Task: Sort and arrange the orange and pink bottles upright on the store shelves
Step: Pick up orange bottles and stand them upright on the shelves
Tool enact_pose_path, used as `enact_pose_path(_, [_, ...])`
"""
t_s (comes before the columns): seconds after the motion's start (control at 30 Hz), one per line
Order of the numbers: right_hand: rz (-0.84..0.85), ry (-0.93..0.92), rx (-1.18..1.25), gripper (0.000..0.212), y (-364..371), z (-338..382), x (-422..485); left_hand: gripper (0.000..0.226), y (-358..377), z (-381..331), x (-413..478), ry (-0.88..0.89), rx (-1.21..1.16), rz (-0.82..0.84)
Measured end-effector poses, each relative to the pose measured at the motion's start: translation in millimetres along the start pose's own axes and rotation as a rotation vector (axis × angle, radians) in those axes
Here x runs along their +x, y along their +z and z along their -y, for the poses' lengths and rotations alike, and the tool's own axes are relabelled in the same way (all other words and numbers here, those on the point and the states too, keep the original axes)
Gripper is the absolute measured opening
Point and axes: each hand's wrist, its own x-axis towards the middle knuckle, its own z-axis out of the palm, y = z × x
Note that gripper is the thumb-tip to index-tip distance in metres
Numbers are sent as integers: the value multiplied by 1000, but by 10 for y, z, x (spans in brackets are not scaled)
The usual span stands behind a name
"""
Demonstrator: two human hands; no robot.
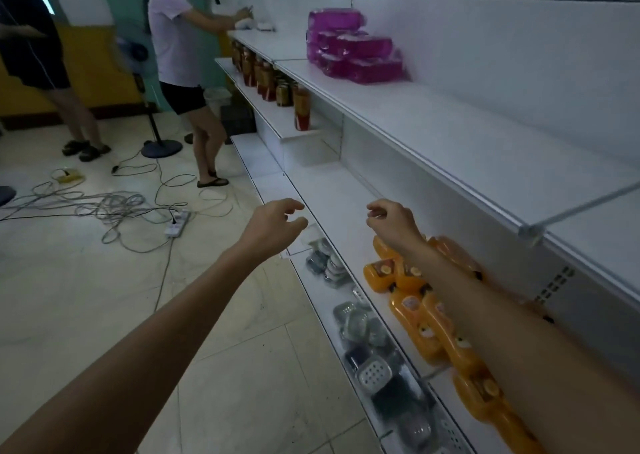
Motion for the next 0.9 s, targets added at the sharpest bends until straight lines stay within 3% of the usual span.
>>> enact_pose_path(0.4, [-74, 226, 49, 32, 516, -480, 1471, 35, 311, 623, 1770, 13, -17, 122])
enact_pose_path(0.7, [-404, 617, 129, 29, 494, -932, 1699, 31, 483, 745, 3289, 194, 62, 335])
enact_pose_path(0.9, [-611, 802, 134, 21, 462, -1176, 1293, 29, 1122, 459, 3610, 303, -29, 499])
